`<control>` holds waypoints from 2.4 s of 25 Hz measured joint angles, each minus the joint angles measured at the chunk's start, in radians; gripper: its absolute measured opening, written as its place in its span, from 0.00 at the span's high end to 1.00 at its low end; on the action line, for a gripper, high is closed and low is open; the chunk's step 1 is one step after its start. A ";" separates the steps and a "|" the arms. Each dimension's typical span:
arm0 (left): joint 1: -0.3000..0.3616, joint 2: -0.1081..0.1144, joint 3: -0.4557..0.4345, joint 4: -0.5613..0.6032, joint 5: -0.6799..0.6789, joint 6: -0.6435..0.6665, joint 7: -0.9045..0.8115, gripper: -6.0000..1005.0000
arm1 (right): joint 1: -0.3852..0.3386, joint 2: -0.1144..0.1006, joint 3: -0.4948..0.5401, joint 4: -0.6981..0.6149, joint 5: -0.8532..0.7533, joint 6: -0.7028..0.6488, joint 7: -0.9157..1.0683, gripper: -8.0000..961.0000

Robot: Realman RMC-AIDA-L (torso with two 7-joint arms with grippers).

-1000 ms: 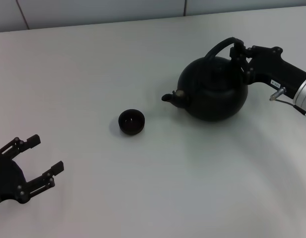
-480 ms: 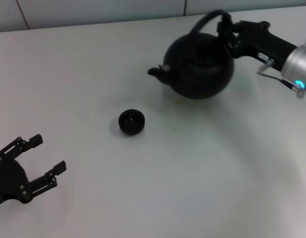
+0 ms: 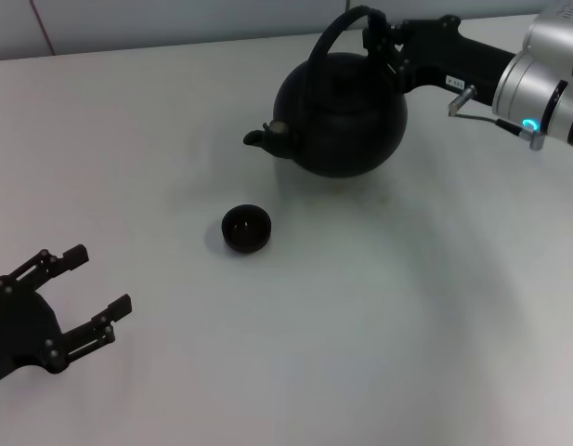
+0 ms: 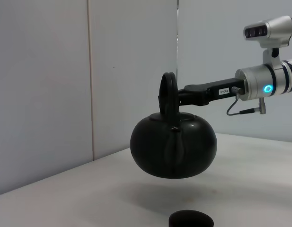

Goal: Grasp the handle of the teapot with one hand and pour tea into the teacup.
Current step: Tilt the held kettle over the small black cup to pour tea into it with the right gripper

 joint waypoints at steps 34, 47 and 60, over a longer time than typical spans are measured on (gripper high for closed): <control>-0.005 -0.001 0.000 -0.007 0.000 -0.008 0.000 0.20 | -0.002 0.016 -0.174 -0.176 -0.008 -0.012 -0.387 0.90; -0.009 -0.001 0.000 -0.007 0.000 -0.007 0.000 0.20 | 0.003 0.019 -0.248 -0.194 -0.006 -0.005 -0.459 0.89; -0.010 -0.003 0.000 -0.012 -0.002 -0.006 -0.002 0.20 | 0.004 0.021 -0.264 -0.201 0.000 -0.011 -0.510 0.89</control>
